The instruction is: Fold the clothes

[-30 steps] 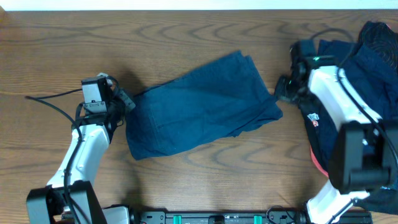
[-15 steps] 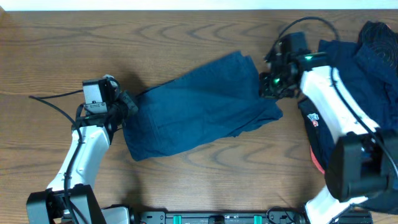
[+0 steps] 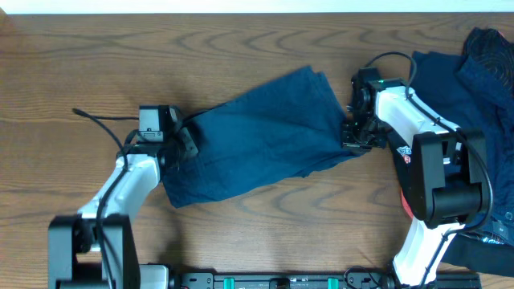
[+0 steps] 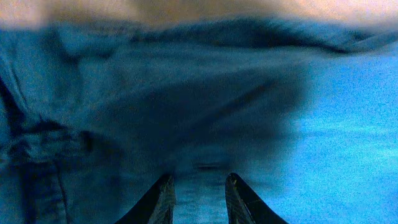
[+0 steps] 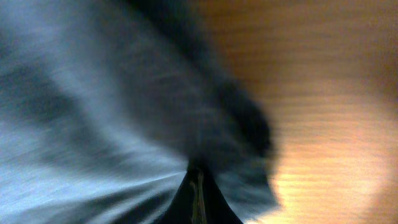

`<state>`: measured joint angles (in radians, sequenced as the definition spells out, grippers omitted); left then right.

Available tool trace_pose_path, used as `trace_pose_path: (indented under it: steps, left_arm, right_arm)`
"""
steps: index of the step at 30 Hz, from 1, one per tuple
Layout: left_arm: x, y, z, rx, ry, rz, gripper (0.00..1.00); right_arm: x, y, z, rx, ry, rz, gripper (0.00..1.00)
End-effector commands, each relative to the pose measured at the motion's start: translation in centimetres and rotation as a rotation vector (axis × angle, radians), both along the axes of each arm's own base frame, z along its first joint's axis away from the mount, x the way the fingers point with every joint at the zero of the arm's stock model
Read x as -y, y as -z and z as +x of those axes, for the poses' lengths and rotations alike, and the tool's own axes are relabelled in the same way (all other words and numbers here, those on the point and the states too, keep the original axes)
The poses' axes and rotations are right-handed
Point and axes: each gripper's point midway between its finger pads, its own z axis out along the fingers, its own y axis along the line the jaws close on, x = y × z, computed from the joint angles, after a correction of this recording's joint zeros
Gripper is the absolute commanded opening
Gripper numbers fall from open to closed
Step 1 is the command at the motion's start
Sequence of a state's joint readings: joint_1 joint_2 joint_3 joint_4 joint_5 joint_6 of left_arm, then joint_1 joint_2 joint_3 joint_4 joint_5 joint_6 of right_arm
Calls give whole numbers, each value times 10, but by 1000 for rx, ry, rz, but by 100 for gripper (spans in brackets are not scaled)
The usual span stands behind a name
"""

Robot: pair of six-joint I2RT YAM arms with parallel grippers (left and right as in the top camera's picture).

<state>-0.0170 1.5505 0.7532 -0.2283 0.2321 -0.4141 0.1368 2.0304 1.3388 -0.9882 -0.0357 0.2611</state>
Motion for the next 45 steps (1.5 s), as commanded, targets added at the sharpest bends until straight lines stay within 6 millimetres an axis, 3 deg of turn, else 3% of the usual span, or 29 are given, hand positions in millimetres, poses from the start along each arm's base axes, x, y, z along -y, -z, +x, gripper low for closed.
trace_pose_path:
  steps: [1,8,10,13,15,18,20,22,30,35,39,41,45]
  left_arm:
    - [-4,23,-15,-80,6,34,29]
    - [-5,29,-21,-117,7,35,38]
    - [-5,28,-21,-112,8,35,38]
    - [-5,26,-20,-104,13,37,38]
    - [-5,26,-21,-106,14,37,39]
    - [-5,26,-22,-112,13,37,39]
    - [-5,26,-22,-111,13,37,39]
    - [-5,26,-22,-111,13,37,39]
    - [-5,26,-22,-111,13,37,40]
    - [-5,26,-22,-111,13,37,40]
    - [-5,26,-22,-112,13,37,40]
    - [-5,26,-23,-116,13,37,40]
    - [-5,27,-24,-119,13,37,40]
  right_arm:
    - [41,9,-8,-27,103,-186,1]
    - [48,6,-8,-30,125,-177,1]
    - [47,-4,-4,-16,126,-172,1]
    - [42,-37,14,73,133,-142,1]
    - [27,-67,34,177,107,-53,2]
    - [-29,-114,64,371,-87,232,13]
    - [-68,-135,68,447,-239,406,13]
    - [-97,-141,60,452,-341,502,13]
    - [-177,-84,26,296,-529,547,13]
    - [-211,-47,14,241,-600,565,13]
    - [-193,-18,29,239,-528,406,13]
    - [-163,-3,43,242,-419,245,13]
    - [-113,3,57,245,-271,47,14]
